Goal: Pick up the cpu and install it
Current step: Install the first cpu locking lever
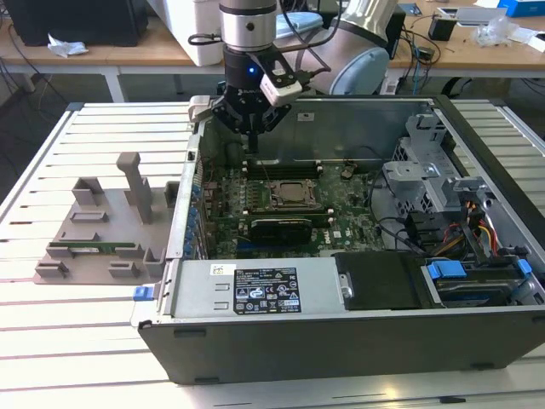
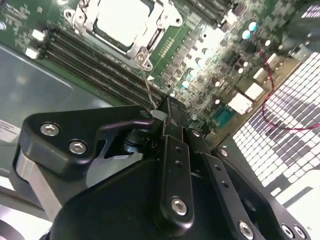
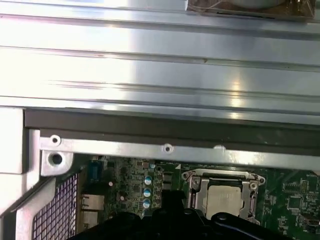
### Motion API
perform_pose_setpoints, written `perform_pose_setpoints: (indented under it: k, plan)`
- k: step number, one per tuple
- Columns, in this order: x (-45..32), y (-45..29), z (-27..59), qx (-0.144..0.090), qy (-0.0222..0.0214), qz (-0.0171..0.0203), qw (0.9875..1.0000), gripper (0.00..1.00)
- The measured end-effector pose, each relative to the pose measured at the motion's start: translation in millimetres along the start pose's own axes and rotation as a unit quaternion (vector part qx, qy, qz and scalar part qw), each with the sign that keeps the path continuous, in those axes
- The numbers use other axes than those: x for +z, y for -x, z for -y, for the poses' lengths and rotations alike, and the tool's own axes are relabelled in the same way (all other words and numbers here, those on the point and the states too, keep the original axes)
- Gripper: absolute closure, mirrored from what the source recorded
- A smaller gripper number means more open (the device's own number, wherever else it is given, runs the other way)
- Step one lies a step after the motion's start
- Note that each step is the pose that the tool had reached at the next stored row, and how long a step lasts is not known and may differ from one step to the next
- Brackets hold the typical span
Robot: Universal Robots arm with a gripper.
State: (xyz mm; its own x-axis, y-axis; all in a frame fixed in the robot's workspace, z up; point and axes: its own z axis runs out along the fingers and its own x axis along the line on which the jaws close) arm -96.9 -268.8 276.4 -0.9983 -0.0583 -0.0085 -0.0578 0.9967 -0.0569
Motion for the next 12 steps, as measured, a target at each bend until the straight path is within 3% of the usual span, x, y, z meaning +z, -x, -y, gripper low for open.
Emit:
perform_pose_setpoints:
  k: [3, 6, 12]
  plan:
    - [11.7, -1.1, -7.4, 0.0, -0.0001, -0.0001, 1.0, 0.89]
    - [15.3, 20.8, -6.4, 0.0, 0.0001, -0.0018, 1.0, 0.89]
    - [17.7, 34.9, -5.6, 0.0, 0.0002, -0.0035, 1.0, 0.89]
